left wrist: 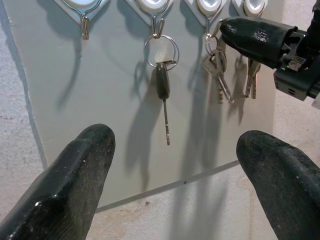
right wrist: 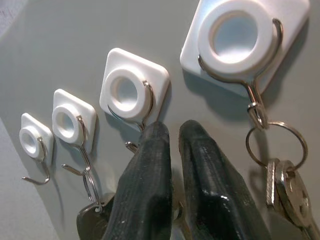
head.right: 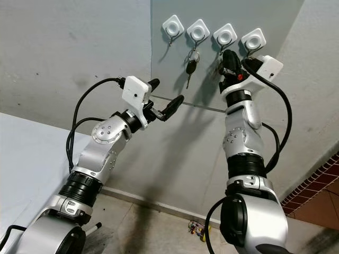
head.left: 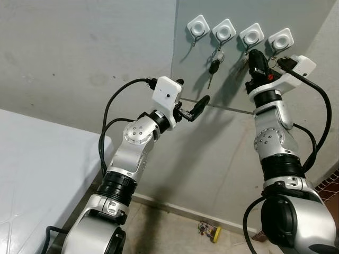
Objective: Hang keys on a hook
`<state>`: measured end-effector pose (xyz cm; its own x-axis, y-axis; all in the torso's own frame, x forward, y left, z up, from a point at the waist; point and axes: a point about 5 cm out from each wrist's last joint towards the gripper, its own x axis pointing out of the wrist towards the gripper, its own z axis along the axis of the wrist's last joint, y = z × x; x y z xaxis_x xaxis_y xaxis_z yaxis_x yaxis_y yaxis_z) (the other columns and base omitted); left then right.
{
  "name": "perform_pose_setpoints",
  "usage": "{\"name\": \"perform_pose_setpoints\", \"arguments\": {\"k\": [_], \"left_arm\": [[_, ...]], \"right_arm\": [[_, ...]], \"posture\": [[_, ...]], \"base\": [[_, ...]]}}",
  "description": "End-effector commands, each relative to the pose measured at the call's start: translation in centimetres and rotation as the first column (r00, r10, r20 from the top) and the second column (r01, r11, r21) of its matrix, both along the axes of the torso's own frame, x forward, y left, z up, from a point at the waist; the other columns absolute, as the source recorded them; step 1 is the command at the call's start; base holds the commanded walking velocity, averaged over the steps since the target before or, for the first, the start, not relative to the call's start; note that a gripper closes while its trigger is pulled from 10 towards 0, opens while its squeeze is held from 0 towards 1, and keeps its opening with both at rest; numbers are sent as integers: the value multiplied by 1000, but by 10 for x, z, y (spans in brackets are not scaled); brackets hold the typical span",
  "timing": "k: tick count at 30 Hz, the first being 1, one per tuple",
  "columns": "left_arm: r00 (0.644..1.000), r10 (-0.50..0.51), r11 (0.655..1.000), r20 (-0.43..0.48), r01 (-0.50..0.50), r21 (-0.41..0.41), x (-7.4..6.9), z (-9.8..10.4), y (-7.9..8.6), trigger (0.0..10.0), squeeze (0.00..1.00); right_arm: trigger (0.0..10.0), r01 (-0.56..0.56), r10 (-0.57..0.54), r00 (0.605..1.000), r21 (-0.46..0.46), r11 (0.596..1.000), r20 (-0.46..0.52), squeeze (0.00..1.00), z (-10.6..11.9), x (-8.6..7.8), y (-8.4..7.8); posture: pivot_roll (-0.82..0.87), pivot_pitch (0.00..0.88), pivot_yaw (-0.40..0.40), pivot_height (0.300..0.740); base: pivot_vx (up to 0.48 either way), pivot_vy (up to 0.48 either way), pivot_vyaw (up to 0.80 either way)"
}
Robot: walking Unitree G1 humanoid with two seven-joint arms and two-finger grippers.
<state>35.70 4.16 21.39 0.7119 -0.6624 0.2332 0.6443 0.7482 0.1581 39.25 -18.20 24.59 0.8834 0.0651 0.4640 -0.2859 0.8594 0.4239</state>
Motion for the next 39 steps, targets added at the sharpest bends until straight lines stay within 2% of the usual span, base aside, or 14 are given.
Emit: {"name": "perform_pose_setpoints", "arguments": {"k": [1,6,13,17,21,23,25,28,30,32,34,35,36,39], "left_arm": [[1000,10,1000,25,-10,2,1,6,-1,10000,0],[999,45,999,23,-45,5,2,1,2,10000,0],[992,106,994,-72,-107,-3,0,-28,12,10000,0],[961,169,975,-220,-195,-102,-1,-53,20,10000,0],[944,198,974,-264,-220,-58,-4,-75,25,10000,0],[926,241,967,-290,-256,-14,-7,-94,31,10000,0],[875,287,947,-389,-320,-21,-10,-115,40,10000,0],[862,295,947,-413,-320,9,-13,-124,42,10000,0],[833,345,938,-433,-328,117,-23,-151,51,10000,0],[808,355,935,-470,-307,179,-32,-168,56,10000,0],[805,353,936,-477,-298,189,-35,-172,57,10000,0],[774,354,935,-525,-292,200,-41,-183,60,10000,0],[721,362,932,-591,-287,221,-53,-201,65,10000,0],[649,388,922,-654,-283,266,-71,-223,71,10000,0]], "right_arm": [[10000,13,-13,1000,-21,1000,12,1000,0,-2,0],[10000,25,-24,1000,-61,998,11,1000,-10,-7,-1],[10000,26,-31,998,-111,993,-45,1000,-42,-21,-2],[10000,33,-51,991,-145,989,-125,1000,-77,-38,-2],[10000,31,-65,980,-176,984,-190,1000,-101,-48,-3],[10000,30,-87,963,-219,975,-256,1000,-126,-58,-3],[10000,18,-106,940,-262,965,-325,1000,-152,-70,-3],[10000,11,-124,919,-288,958,-375,1000,-167,-77,-4],[10000,-22,-138,868,-315,949,-476,1000,-198,-93,-4],[10000,-45,-158,821,-339,940,-548,1000,-220,-107,-5],[10000,-55,-160,812,-346,937,-562,1000,-225,-110,-5],[10000,-76,-178,782,-374,924,-598,1000,-237,-119,-5],[10000,-107,-194,736,-394,913,-649,1000,-256,-136,-6],[10000,-135,-243,647,-422,897,-723,1000,-279,-158,-10]], "posture": [[-15,0,-45,740],[-14,0,-45,740],[-15,0,-45,740],[-16,0,-42,740],[-19,0,-41,740],[-27,0,-34,740],[-29,0,-30,740],[-33,0,-26,740],[-44,0,-17,740],[-48,0,-11,740],[-48,0,-11,740],[-49,0,-9,740],[-53,0,-4,740],[-55,0,3,740]], "base": [[0,0,0],[0,0,0],[0,0,0],[0,0,0],[0,0,0],[0,0,0],[0,0,0],[0,0,0],[0,0,0],[0,0,0],[0,0,0],[0,0,0],[0,0,0],[0,0,0]]}}
